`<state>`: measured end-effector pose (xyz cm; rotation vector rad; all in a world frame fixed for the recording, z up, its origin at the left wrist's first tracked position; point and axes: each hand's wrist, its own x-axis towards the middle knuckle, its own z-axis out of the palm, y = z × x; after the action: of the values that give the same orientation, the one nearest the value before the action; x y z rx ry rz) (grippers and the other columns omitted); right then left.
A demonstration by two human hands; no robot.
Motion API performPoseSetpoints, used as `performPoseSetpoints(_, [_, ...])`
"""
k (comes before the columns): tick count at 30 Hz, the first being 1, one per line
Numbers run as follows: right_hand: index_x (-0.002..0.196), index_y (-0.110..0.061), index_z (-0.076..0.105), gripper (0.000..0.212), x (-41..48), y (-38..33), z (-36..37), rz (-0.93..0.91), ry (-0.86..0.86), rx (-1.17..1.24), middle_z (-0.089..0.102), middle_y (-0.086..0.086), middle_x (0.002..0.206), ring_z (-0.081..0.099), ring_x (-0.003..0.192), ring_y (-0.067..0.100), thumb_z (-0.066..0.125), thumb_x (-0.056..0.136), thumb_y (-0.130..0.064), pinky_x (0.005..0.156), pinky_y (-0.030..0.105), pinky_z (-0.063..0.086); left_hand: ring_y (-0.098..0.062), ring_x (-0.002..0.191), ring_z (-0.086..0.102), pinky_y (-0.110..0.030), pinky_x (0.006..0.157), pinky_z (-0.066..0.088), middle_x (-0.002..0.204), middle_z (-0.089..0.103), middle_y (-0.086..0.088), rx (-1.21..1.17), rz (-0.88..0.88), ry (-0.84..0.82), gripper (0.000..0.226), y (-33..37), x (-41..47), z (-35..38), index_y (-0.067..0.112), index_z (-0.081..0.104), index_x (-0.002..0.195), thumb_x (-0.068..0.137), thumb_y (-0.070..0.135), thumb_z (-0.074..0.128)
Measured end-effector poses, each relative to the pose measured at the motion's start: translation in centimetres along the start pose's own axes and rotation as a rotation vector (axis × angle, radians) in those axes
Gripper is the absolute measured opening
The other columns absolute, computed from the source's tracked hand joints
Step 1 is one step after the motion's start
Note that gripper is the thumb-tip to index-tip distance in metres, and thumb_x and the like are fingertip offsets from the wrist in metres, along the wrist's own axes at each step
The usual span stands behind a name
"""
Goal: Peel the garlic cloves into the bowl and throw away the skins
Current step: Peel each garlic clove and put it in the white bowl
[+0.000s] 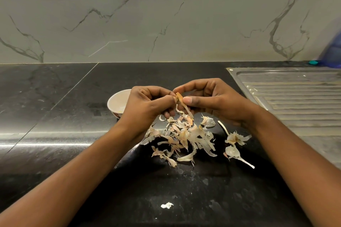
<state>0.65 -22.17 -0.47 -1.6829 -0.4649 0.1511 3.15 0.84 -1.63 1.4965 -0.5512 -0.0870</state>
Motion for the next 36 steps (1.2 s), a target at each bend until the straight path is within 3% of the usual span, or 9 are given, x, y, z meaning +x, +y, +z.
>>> performPoseSetpoints(9, [0.115,-0.005,0.074,0.027,0.1,-0.3,0.4,-0.046,0.086,-0.224,0.081,0.013,0.099,0.079,0.088,0.027,0.083,0.089,-0.009,0.082,0.037,0.065,-0.022,0.062,0.065,-0.025,0.056,0.055,0.077,0.073,-0.021,0.045,-0.015,0.028,0.011,-0.1,-0.1,0.0,-0.002,0.078,0.087,0.093,-0.005,0.069])
performPoseSetpoints(15, [0.113,0.0,0.078,0.018,0.0,-0.3,-0.2,-0.056,0.133,-0.207,0.081,0.013,0.094,0.077,0.083,0.022,0.075,0.095,-0.002,0.077,0.028,0.062,-0.023,0.06,0.065,-0.025,0.055,0.055,0.074,0.071,-0.022,0.038,-0.027,0.068,0.014,-0.1,-0.1,0.1,-0.004,0.077,0.085,0.093,-0.009,0.067])
performPoseSetpoints(23, [0.112,-0.001,0.08,0.019,-0.3,-0.7,-1.6,0.01,0.154,-0.116,0.08,0.015,0.091,0.073,0.077,0.02,0.072,0.095,-0.003,0.073,0.026,0.062,-0.024,0.061,0.065,-0.023,0.055,0.054,0.073,0.071,-0.02,0.023,-0.022,0.124,0.013,0.1,0.0,-0.2,-0.004,0.076,0.083,0.092,-0.008,0.068])
performPoseSetpoints(31, [0.117,-0.006,0.078,0.025,-0.2,-0.4,-1.6,0.056,0.137,-0.09,0.08,0.012,0.097,0.074,0.085,0.018,0.07,0.095,-0.015,0.076,0.025,0.062,-0.02,0.066,0.072,-0.025,0.061,0.058,0.078,0.077,-0.011,0.202,-0.021,0.033,0.001,-0.3,-0.4,0.4,0.002,0.079,0.088,0.089,0.003,0.08])
performPoseSetpoints(36, [0.124,-0.006,0.074,0.033,-0.2,-0.6,-1.4,0.069,0.104,-0.069,0.08,0.014,0.098,0.075,0.084,0.019,0.072,0.093,-0.015,0.077,0.026,0.063,-0.025,0.079,0.077,-0.03,0.072,0.063,0.088,0.079,-0.011,0.171,-0.017,0.029,0.025,-0.4,-0.4,0.2,0.007,0.077,0.103,0.083,-0.007,0.082])
